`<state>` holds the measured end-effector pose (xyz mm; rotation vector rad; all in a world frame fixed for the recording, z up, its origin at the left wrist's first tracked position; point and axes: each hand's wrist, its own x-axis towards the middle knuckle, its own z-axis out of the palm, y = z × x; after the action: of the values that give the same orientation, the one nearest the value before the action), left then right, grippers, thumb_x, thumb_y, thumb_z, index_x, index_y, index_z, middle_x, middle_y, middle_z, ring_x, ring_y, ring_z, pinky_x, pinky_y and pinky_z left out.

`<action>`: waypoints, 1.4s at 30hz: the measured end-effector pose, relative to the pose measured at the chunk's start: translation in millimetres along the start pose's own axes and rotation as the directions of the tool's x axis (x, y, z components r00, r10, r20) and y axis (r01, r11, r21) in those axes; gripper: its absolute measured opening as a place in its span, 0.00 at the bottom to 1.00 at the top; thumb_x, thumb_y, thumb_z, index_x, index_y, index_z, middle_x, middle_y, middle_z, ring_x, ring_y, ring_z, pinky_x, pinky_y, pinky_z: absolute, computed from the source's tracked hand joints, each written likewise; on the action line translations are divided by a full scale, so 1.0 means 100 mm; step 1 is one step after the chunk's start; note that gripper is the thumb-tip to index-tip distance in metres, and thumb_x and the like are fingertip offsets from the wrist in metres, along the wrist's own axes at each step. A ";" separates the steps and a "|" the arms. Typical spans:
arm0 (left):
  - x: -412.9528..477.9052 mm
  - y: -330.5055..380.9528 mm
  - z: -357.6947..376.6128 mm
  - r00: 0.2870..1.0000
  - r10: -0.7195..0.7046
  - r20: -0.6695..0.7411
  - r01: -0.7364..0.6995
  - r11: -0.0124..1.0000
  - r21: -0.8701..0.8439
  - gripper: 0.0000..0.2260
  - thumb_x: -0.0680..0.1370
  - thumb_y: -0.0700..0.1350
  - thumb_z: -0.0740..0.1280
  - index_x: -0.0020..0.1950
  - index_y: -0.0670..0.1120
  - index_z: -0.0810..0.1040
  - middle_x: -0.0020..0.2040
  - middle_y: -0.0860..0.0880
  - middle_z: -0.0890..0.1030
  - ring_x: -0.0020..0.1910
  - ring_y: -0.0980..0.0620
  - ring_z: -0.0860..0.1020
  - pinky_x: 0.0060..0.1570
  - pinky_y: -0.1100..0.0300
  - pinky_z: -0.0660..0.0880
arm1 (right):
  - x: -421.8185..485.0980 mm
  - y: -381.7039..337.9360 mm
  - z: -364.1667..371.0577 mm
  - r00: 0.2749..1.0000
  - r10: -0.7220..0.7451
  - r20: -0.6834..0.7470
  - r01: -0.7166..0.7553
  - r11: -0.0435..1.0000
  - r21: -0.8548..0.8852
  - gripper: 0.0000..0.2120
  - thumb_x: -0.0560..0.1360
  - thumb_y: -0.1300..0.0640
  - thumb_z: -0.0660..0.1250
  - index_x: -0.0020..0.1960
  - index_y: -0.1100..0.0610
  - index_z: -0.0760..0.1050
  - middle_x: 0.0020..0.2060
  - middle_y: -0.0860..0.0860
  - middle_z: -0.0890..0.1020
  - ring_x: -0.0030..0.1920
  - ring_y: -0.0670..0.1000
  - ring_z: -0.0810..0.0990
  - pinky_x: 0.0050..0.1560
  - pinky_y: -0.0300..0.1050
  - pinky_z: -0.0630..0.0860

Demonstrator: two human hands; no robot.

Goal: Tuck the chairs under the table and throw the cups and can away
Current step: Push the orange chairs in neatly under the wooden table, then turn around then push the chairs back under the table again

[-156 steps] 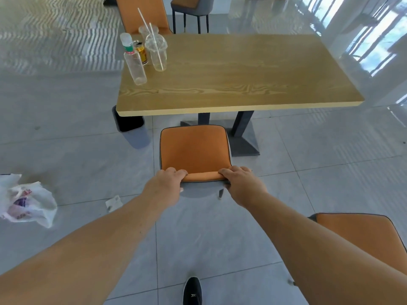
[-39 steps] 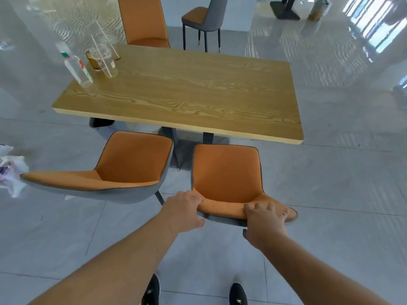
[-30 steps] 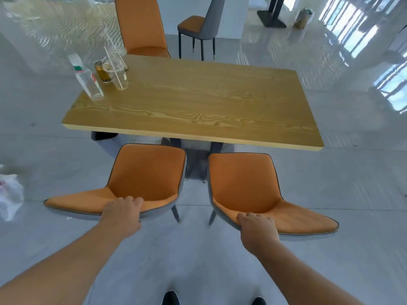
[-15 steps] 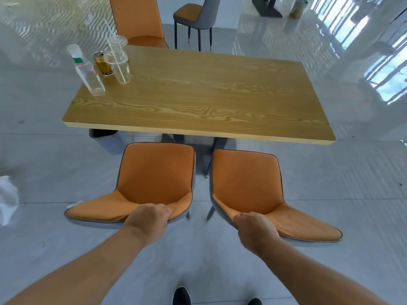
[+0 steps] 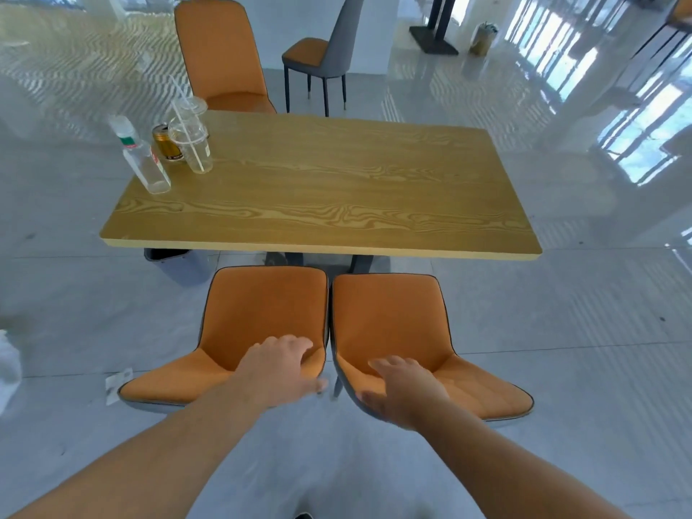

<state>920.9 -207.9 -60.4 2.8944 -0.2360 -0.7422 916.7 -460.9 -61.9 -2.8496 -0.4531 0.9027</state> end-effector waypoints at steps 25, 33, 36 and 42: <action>0.92 7.12 -4.23 0.459 0.531 -0.713 -0.477 0.824 0.306 0.40 0.73 0.74 0.63 0.80 0.56 0.62 0.82 0.50 0.63 0.79 0.46 0.61 0.76 0.41 0.61 | -3.79 5.49 -4.46 0.293 0.176 -0.940 -0.320 0.944 0.077 0.44 0.73 0.22 0.54 0.82 0.45 0.55 0.81 0.52 0.63 0.81 0.60 0.57 0.79 0.60 0.55; 2.63 8.28 -4.35 0.499 0.568 -0.655 -0.525 0.799 0.293 0.42 0.71 0.77 0.59 0.80 0.56 0.61 0.82 0.49 0.62 0.80 0.45 0.59 0.78 0.41 0.57 | -3.02 7.10 -4.78 0.372 0.274 -0.887 -0.411 0.905 0.107 0.45 0.72 0.20 0.53 0.82 0.43 0.55 0.81 0.50 0.64 0.81 0.58 0.57 0.80 0.59 0.56; 3.43 8.64 -4.54 0.515 0.593 -0.619 -0.541 0.785 0.302 0.43 0.70 0.78 0.57 0.79 0.56 0.61 0.81 0.49 0.63 0.79 0.45 0.61 0.77 0.42 0.59 | -2.64 7.69 -5.07 0.433 0.296 -0.852 -0.474 0.878 0.064 0.45 0.72 0.21 0.53 0.81 0.44 0.57 0.78 0.49 0.67 0.79 0.56 0.60 0.79 0.57 0.59; 4.76 9.37 -5.27 0.540 0.632 -0.556 -0.571 0.760 0.309 0.41 0.71 0.77 0.59 0.77 0.55 0.66 0.75 0.52 0.72 0.72 0.46 0.68 0.69 0.47 0.67 | -2.20 8.78 -5.87 0.468 0.393 -0.791 -0.573 0.817 0.066 0.42 0.72 0.21 0.52 0.77 0.46 0.67 0.70 0.47 0.76 0.73 0.53 0.68 0.75 0.53 0.62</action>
<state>1481.2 -1159.7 342.7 2.6227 -1.1219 0.3898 1301.8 -1376.0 359.8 -3.2111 0.4414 -0.4941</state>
